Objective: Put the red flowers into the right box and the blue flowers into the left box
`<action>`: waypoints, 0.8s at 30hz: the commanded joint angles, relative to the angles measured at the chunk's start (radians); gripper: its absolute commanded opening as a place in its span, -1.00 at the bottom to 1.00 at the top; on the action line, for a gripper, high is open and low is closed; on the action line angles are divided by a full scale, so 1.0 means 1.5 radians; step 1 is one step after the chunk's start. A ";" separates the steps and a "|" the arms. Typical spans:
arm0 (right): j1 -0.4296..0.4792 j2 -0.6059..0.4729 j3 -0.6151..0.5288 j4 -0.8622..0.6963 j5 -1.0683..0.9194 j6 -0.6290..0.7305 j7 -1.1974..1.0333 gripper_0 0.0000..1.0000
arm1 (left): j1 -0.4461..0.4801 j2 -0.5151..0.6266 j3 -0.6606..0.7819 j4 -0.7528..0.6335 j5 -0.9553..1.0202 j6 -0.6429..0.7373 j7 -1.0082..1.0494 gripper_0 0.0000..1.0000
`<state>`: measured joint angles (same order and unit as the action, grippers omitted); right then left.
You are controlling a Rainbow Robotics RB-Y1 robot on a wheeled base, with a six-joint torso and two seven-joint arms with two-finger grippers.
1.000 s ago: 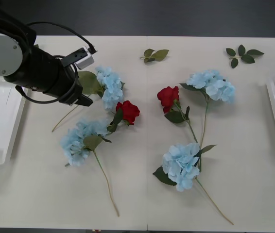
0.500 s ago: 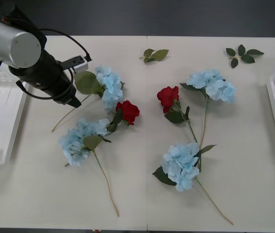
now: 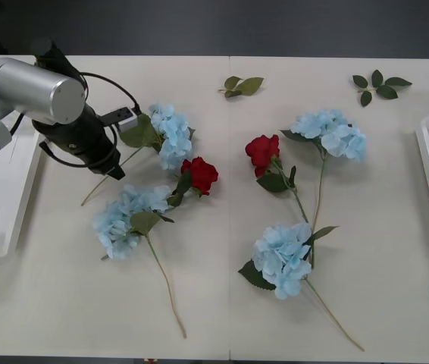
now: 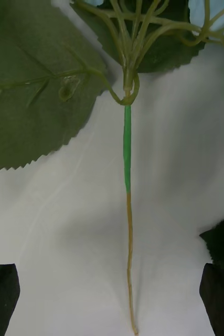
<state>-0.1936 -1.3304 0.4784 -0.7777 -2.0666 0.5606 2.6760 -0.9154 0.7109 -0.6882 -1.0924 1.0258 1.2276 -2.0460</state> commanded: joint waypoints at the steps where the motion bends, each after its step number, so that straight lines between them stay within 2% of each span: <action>1: -0.014 -0.005 -0.003 0.005 0.003 -0.008 0.020 0.59 | -0.030 -0.029 0.015 0.025 -0.013 -0.024 0.034 1.00; 5: -0.014 -0.006 -0.003 -0.018 0.002 -0.004 0.020 0.75 | -0.030 -0.053 0.015 0.034 -0.021 -0.034 0.044 1.00; 13: -0.017 -0.007 -0.014 -0.063 -0.018 0.051 0.008 0.77 | -0.034 -0.091 0.015 0.075 -0.038 -0.058 0.055 1.00; 20: -0.051 -0.011 -0.015 -0.143 -0.002 0.130 -0.103 0.78 | -0.039 -0.103 0.013 0.090 -0.053 -0.058 0.062 1.00; 21: -0.056 -0.012 -0.015 -0.153 0.006 0.135 -0.116 0.77 | -0.039 -0.102 0.011 0.089 -0.053 -0.058 0.062 0.93; 23: -0.063 -0.019 -0.016 -0.217 0.051 0.130 -0.189 0.77 | -0.039 -0.102 0.006 0.089 -0.058 -0.058 0.066 -0.18; 24: -0.063 -0.020 -0.016 -0.234 0.065 0.128 -0.213 0.77 | -0.039 -0.102 0.005 0.089 -0.058 -0.058 0.067 -0.64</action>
<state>-0.2692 -1.3307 0.4778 -1.0442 -2.0132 0.7624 2.4591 -0.9243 0.5481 -0.6689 -0.9487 0.9504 1.1466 -1.9871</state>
